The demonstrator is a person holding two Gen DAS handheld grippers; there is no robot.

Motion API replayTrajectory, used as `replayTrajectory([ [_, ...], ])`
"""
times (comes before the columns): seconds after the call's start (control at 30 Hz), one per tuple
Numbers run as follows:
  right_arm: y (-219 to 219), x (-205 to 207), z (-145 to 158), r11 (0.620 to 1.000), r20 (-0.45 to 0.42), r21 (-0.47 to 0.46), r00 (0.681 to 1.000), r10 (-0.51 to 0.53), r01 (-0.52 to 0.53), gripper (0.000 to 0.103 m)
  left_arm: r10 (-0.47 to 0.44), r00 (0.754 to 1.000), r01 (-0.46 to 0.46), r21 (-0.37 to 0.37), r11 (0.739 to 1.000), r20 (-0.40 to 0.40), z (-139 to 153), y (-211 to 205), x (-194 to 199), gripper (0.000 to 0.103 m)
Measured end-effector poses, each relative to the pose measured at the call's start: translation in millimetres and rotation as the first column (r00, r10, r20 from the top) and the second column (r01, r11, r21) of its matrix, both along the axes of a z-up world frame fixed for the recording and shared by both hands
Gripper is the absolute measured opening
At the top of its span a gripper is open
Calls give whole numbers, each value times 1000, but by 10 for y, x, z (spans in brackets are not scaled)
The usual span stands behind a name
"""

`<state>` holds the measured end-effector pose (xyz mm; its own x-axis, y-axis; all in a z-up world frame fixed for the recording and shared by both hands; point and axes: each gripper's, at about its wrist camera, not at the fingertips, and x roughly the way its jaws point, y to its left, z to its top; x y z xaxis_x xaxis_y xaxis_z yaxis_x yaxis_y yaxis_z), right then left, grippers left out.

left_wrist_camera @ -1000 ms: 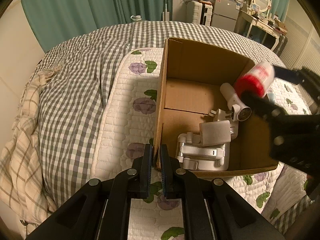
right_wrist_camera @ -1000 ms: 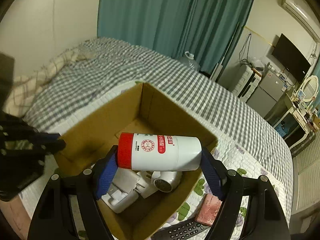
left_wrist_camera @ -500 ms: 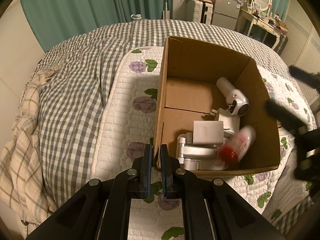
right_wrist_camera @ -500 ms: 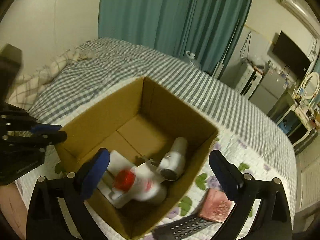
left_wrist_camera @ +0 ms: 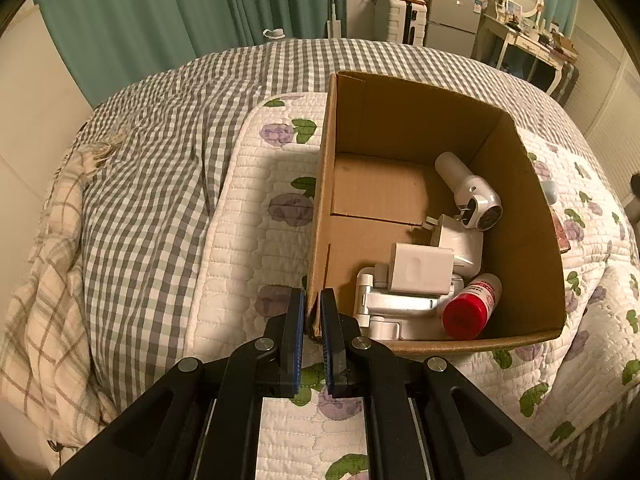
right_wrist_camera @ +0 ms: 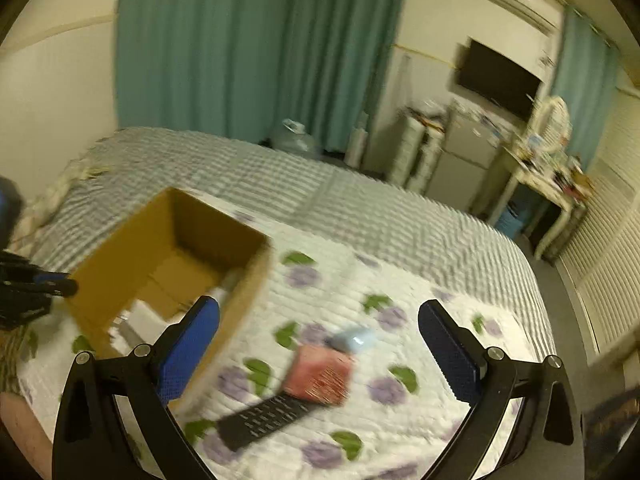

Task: Organize rigid objects
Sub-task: 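Move the right gripper to the pink rose-printed case and grasp it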

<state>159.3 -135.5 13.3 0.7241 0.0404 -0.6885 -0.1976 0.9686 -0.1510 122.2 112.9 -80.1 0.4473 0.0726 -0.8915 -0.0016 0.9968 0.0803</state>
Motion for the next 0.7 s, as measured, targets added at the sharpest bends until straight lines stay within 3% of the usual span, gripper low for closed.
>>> replayTrajectory([
  [0.2,-295,143,-392,993,-67,-67,993,-102,98,100,8,1000,-8,14,1000,0,3,-25,-10,7],
  [0.33,-382,294,-699,994,-169,-31,980,-106,102,100,13,1000,-13,25,1000,-2,9,-45,-13,7],
  [0.47,-275,358,-853,998,-190,-33,980,-66,61,100,18,1000,-18,30,999,-2,10,-52,-9,7],
  [0.7,33,458,-1249,993,-267,-117,964,-11,-21,100,19,1000,-18,28,999,-2,11,-58,-3,7],
])
